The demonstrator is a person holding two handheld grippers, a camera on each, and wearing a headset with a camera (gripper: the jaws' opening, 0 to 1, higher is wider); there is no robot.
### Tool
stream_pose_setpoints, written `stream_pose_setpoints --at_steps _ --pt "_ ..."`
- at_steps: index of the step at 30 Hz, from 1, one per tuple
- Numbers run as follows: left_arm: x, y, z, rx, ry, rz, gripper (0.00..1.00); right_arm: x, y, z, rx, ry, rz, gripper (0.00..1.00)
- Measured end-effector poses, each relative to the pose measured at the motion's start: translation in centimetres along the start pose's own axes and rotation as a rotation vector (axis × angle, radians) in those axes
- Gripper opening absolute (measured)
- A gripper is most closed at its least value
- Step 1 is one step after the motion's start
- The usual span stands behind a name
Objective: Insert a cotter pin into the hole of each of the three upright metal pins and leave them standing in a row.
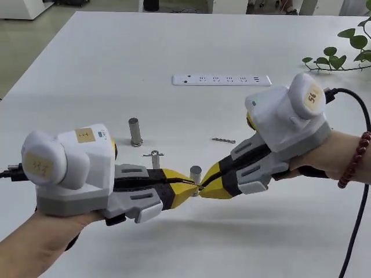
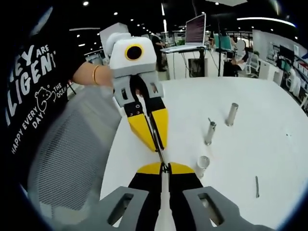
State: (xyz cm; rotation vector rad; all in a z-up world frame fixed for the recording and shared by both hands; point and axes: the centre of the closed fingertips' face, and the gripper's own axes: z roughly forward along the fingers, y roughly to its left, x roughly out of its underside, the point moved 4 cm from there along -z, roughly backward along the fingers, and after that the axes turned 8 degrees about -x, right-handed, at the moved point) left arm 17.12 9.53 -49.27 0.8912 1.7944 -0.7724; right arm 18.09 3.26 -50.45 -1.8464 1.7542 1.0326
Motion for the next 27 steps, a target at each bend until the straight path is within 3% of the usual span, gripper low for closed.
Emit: stream_pose_setpoints --at_steps 6,12,19,27 --pt "0.4 -0.3 0.6 -0.006 0.018 0.035 0.01 0.5 0.0 0.1 0.01 0.088 -0.049 0.0" --pt "0.9 0.2 1.2 -0.039 0.039 0.055 0.01 1.2 -0.5 -0.3 0.025 0.147 -0.055 0.0" --pt "1.6 0.7 1.6 -0.081 0.058 0.056 0.14 2.2 -1.4 -1.1 0.054 0.208 -0.033 0.0" --pt "1.9 1.7 2.1 -0.171 0.029 0.038 0.24 3.4 -2.7 -1.7 0.095 0.295 0.003 0.0"
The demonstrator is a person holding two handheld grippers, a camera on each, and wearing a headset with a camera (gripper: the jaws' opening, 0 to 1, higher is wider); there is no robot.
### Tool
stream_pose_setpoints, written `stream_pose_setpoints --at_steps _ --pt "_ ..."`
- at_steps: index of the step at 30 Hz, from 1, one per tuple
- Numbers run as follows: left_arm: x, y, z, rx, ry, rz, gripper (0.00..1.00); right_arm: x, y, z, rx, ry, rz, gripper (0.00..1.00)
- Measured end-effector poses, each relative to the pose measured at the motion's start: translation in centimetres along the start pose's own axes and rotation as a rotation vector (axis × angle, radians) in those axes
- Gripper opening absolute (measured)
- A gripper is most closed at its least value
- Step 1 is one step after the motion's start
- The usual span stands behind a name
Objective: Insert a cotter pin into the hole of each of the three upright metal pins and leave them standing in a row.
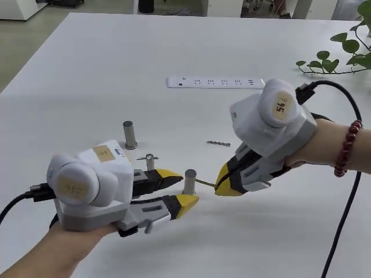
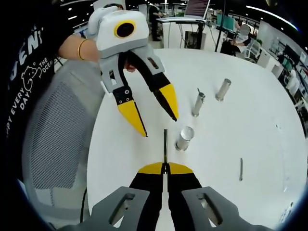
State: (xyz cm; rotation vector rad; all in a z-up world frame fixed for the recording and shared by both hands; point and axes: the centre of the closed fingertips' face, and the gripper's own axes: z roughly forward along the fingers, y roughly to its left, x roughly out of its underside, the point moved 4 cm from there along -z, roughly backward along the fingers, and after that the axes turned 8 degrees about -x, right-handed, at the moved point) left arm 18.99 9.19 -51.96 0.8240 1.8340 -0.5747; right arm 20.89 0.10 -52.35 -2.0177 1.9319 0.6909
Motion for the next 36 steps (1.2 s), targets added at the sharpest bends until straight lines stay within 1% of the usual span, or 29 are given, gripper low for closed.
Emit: stream_pose_setpoints --at_steps 3,4,5,6,7,8,11,13,15,17,20,22,25,28,31,36 --pt "0.1 0.3 0.3 -0.036 -0.005 -0.003 0.27 0.2 -0.4 -0.1 0.008 0.021 0.013 0.0" --pt "0.2 0.6 0.4 -0.057 -0.012 -0.005 0.27 0.3 -0.5 -0.1 0.016 0.033 0.014 0.0" --pt "0.2 0.7 0.5 -0.076 -0.016 -0.018 0.27 0.6 -0.7 -0.2 0.023 0.058 0.011 0.0" --pt "0.3 0.7 0.6 -0.078 -0.016 -0.027 0.27 0.7 -0.8 -0.2 0.028 0.071 0.011 0.0" --pt "0.5 0.8 0.8 -0.091 -0.018 -0.044 0.27 0.8 -0.7 -0.1 0.028 0.081 0.013 0.0" --pt "0.6 0.8 1.0 -0.097 -0.016 -0.045 0.27 0.9 -0.8 -0.1 0.027 0.087 0.014 0.0" --pt "1.1 0.7 1.3 -0.11 0.009 -0.03 0.27 1.1 -0.9 -0.2 0.029 0.107 0.018 0.0" --pt "1.3 0.7 1.6 -0.122 0.019 -0.017 0.27 1.3 -1.1 -0.2 0.036 0.127 0.021 0.0" --pt "1.5 0.8 1.8 -0.131 0.03 -0.024 0.27 1.5 -1.3 0.0 0.039 0.146 0.022 0.0" --pt "1.8 0.7 2.0 -0.141 0.039 -0.017 0.26 1.8 -1.5 0.1 0.045 0.161 0.02 0.0" --pt "2.0 0.8 2.3 -0.155 0.05 -0.007 0.26 1.9 -1.6 0.2 0.041 0.171 0.02 0.0" --pt "2.2 1.0 2.6 -0.168 0.06 -0.016 0.25 1.9 -1.7 0.3 0.038 0.18 0.016 0.0" --pt "2.2 1.2 3.0 -0.188 0.059 -0.026 0.24 2.0 -1.8 0.5 0.029 0.189 0.014 0.0" --pt "2.3 1.2 3.4 -0.195 0.063 -0.031 0.22 2.1 -2.1 0.6 0.026 0.196 0.022 0.0" --pt "2.5 1.2 3.8 -0.207 0.07 -0.046 0.21 2.0 -2.3 0.6 0.025 0.199 0.021 0.0" --pt "2.8 1.2 4.3 -0.216 0.082 -0.052 0.2 1.8 -2.5 0.7 0.02 0.201 0.018 0.0"
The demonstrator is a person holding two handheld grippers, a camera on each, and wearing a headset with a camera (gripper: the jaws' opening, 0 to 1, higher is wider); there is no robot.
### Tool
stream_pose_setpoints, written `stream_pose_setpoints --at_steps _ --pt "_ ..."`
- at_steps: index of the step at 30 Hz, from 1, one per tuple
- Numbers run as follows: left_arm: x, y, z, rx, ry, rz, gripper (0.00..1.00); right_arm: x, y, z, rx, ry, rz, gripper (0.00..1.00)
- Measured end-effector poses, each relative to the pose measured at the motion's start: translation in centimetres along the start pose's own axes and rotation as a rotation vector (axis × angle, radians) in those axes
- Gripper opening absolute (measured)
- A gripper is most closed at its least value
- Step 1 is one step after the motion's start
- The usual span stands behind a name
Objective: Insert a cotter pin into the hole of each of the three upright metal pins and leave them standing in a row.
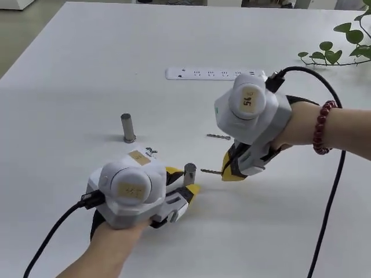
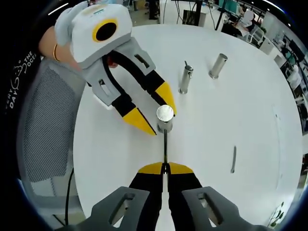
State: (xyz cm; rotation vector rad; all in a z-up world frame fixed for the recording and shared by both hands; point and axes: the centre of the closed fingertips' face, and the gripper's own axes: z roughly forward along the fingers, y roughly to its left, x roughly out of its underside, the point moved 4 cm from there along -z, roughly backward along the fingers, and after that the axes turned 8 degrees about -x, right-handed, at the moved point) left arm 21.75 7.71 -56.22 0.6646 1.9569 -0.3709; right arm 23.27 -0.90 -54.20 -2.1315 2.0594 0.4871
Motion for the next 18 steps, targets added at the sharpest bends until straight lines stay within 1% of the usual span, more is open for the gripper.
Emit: stream_pose_setpoints --at_steps 8,9,11,13,18 --pt "0.47 -0.09 0.41 -0.008 0.021 -0.005 0.18 -0.65 -0.15 0.32 -0.007 0.001 -0.013 0.0" --pt "0.49 -0.09 0.42 -0.009 0.02 -0.005 0.17 -0.72 -0.19 0.31 -0.004 0.005 -0.014 0.0" --pt "0.51 -0.04 0.46 -0.01 0.022 -0.003 0.16 -0.89 -0.1 0.27 -0.011 -0.005 -0.008 0.0" --pt "0.52 -0.02 0.51 -0.01 0.023 -0.003 0.14 -0.86 -0.23 0.29 -0.005 0.003 -0.013 0.0" --pt "0.59 0.19 0.68 -0.015 0.024 0.001 0.11 -0.89 -0.16 0.3 -0.01 0.009 -0.017 0.0"
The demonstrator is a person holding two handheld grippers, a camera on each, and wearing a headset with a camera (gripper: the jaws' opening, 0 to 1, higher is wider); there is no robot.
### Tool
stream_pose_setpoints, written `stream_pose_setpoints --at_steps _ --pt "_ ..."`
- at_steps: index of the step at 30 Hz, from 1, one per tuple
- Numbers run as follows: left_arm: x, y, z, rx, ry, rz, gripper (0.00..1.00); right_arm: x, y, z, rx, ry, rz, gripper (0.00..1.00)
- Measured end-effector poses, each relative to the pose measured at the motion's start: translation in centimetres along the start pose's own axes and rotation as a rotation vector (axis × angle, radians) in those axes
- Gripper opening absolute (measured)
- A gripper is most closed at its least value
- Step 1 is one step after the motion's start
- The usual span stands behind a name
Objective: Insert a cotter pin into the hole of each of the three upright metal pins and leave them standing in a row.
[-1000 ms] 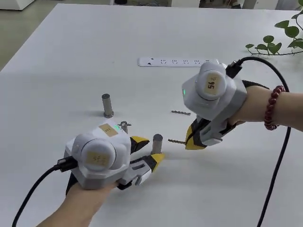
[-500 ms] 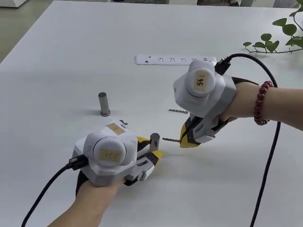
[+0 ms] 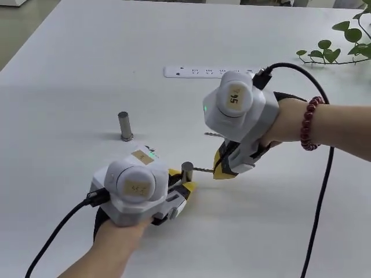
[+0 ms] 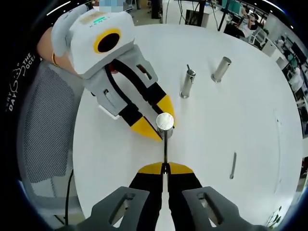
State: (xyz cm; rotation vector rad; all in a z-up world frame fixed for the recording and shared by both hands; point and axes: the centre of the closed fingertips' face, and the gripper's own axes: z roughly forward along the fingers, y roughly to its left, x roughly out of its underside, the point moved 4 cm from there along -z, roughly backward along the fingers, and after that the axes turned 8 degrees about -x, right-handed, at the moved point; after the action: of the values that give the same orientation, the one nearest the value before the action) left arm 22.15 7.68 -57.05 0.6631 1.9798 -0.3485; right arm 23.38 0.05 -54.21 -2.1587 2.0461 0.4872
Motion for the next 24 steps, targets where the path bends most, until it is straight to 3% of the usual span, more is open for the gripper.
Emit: stream_pose_setpoints --at_steps 18,24 --pt "0.1 0.0 0.1 0.012 -0.001 0.029 0.1 -0.5 0.1 -0.3 0.0 -0.001 -0.021 0.0" --pt "0.1 0.0 0.2 0.015 0.001 0.029 0.1 -1.1 0.1 -0.6 -0.002 -0.037 -0.021 0.0"
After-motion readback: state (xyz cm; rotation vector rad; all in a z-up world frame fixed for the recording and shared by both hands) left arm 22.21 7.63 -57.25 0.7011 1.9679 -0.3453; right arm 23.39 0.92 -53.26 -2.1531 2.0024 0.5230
